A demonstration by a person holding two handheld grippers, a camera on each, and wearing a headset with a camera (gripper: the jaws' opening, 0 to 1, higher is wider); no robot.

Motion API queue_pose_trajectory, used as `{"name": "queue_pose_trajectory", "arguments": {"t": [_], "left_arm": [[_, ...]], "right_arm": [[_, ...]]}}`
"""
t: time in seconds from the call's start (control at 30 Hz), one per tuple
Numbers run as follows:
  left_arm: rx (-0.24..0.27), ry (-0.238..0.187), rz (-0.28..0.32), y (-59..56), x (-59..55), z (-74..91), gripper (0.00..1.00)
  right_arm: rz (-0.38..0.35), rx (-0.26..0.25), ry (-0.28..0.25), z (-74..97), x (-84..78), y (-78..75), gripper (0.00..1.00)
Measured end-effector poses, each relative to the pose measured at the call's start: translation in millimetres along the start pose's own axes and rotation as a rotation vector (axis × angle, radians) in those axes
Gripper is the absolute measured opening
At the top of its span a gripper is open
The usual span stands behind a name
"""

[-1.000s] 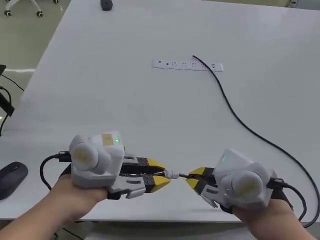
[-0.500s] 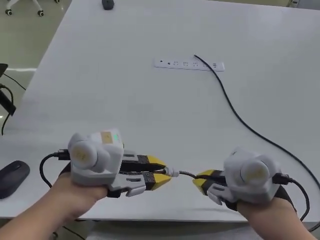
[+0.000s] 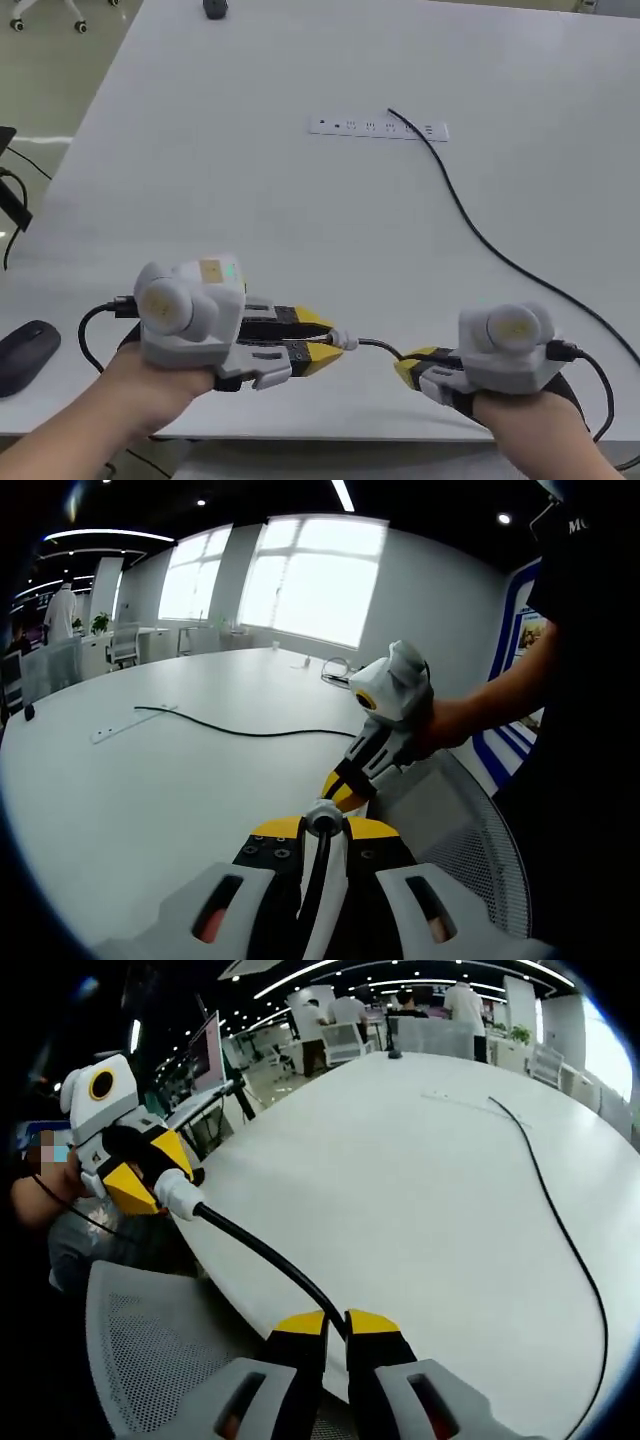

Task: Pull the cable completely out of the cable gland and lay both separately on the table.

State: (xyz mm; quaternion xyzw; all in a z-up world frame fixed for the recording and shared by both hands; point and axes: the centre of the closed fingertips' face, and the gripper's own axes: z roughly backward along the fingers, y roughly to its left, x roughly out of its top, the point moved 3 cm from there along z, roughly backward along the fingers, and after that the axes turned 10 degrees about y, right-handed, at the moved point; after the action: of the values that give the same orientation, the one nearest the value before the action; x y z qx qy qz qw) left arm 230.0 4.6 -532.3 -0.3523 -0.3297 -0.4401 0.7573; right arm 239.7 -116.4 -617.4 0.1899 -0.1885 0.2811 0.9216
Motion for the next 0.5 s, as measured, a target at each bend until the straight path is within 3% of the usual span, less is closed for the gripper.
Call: {"name": "queue_pose_trajectory", "arguments": {"t": [0.33, 0.5], "left_arm": [[-0.001, -0.007, 0.009, 0.3, 1.5, -0.7, 0.16], [0.000, -0.010, 0.012, 1.8, 2.9, -0.6, 0.16]], "right_arm": [[-0.022, 0.013, -0.004, 1.4, -1.3, -1.3, 0.02], [0.063, -0.005, -0.022, 4.3, 0.1, -1.3, 0.03]]}}
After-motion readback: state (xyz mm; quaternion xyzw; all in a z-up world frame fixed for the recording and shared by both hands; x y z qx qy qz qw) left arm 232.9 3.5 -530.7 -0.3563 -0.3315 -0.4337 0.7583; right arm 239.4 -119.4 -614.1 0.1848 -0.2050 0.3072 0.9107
